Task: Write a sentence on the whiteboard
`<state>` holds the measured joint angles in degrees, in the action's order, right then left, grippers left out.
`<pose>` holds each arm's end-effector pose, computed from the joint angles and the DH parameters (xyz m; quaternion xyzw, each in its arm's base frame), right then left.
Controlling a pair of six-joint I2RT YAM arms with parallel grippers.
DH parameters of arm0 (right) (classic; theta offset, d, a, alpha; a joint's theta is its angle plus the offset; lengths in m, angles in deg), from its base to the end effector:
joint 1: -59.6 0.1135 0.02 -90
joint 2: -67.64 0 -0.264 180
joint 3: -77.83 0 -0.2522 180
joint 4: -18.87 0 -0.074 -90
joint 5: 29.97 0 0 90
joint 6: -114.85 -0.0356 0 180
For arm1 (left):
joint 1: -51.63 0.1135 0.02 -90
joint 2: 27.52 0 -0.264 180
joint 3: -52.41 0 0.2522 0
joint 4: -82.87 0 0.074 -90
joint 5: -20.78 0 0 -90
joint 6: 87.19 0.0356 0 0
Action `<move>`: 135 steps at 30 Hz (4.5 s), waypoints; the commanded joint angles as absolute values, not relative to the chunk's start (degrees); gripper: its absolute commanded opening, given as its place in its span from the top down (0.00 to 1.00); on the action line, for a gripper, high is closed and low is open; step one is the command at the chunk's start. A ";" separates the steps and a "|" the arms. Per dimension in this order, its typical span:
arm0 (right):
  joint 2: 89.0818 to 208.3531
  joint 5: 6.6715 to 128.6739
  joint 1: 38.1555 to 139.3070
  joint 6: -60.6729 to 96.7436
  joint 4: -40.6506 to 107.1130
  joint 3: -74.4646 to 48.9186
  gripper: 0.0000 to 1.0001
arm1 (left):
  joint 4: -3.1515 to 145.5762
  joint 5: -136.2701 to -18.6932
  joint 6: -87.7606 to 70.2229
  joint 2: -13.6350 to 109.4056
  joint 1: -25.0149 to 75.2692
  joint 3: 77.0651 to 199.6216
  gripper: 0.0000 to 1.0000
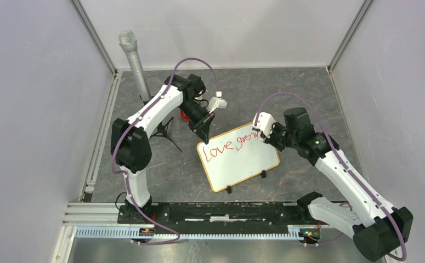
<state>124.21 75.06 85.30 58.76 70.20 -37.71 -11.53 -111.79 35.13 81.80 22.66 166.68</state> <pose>0.1790 0.0964 0.2939 -0.4975 0.7645 0.0918 0.3994 0.3029 -0.1952 0.2842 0.4764 0.8008 -0.3627 0.0151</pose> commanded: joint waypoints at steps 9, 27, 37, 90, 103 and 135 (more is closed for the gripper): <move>123.14 87.59 85.18 57.91 73.31 -32.42 1.00 | 1.56 -112.34 28.49 73.31 22.26 161.92 0.52; 125.45 92.95 85.60 55.81 72.00 -31.81 1.00 | 29.04 -101.88 15.54 45.36 22.80 139.21 0.25; 126.22 93.04 88.67 53.45 70.20 -31.98 1.00 | 32.00 -104.15 11.18 34.63 26.73 127.65 0.24; 121.66 85.87 103.20 51.66 59.58 -44.02 1.00 | 35.80 -105.62 10.50 36.31 29.82 116.43 0.30; 121.82 86.26 103.20 51.70 59.64 -43.76 1.00 | 19.51 -97.21 21.34 39.24 22.38 129.89 0.31; 124.08 80.08 111.40 52.30 53.13 -46.67 1.00 | 16.67 -109.64 13.20 64.96 18.67 147.26 0.59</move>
<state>124.04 83.41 109.84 50.87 55.75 -46.12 17.76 -105.78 14.38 63.66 19.01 146.09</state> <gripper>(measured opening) 0.131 0.424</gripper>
